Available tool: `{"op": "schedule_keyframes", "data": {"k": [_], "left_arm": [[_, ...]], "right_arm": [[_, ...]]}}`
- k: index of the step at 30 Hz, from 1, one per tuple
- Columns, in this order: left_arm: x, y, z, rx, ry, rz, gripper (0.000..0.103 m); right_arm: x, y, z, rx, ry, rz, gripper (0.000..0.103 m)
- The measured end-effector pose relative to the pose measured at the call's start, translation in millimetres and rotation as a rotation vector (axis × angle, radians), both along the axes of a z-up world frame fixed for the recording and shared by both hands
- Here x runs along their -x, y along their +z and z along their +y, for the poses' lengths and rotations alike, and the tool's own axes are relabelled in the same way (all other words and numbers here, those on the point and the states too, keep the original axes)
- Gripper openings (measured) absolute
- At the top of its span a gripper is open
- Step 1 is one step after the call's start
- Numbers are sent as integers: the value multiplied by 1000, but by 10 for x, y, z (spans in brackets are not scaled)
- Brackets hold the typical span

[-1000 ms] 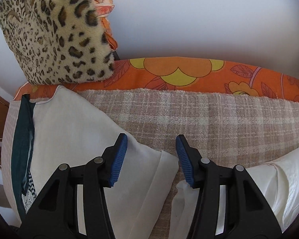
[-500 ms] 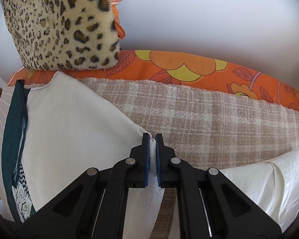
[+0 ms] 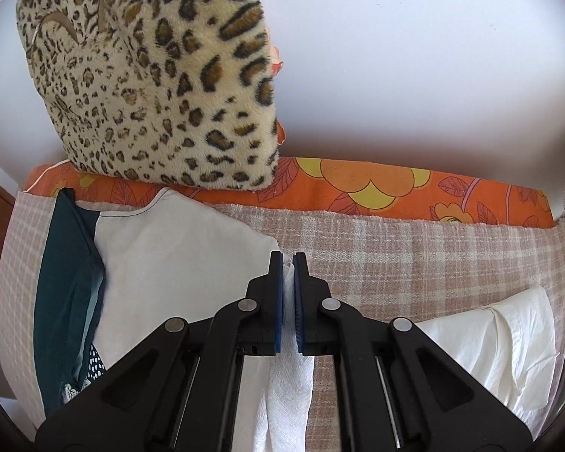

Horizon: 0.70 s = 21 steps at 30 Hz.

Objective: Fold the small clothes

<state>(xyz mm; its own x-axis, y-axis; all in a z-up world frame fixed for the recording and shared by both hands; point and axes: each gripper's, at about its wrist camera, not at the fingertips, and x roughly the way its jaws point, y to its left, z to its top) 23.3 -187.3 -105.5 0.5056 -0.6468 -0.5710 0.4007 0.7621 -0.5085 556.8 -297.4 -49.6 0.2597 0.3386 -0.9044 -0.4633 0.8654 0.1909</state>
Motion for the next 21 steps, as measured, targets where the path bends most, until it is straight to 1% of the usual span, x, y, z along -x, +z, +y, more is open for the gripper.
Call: {"op": "schedule_keyframes", "data": {"k": [3,5,7,9,11,12,14,15,16,17,19,21], "left_arm": [[36,34,-124,-18,-36,-23,3],[56,50,-267,-70,-55,-34,14],[53,39,-425,-102,-76,-50,34],[24,9,-624,-183,-88,-81,42],[-23,-74,-799,-290,-99,-83,42],[-47,-110,-850,-313,-96,-84,42],[-38,-124,-895,-327,-106,-135,42],[-32,-135,-911,-332,-117,-157,35],[-37,-146,-897,-314,-131,-165,4],[-64,-165,-844,-274,-139,-134,1],[-111,-162,-703,-165,-115,-89,3],[-117,-124,-569,-114,-75,-75,3]], "right_arm": [[33,-3,65,13,-4,2,6],[68,-13,47,8,0,4,6],[84,-41,12,11,-4,8,6],[86,-66,-41,9,-10,12,6],[70,-93,-91,3,-16,17,6],[65,-99,-111,2,-18,19,6],[40,-125,-148,-3,-24,22,6],[30,-139,-156,-3,-27,25,6],[23,-154,-159,-3,-29,25,6],[16,-171,-158,-4,-30,29,6],[11,-208,-134,1,-25,34,6],[22,-222,-92,14,-18,31,6]]}}
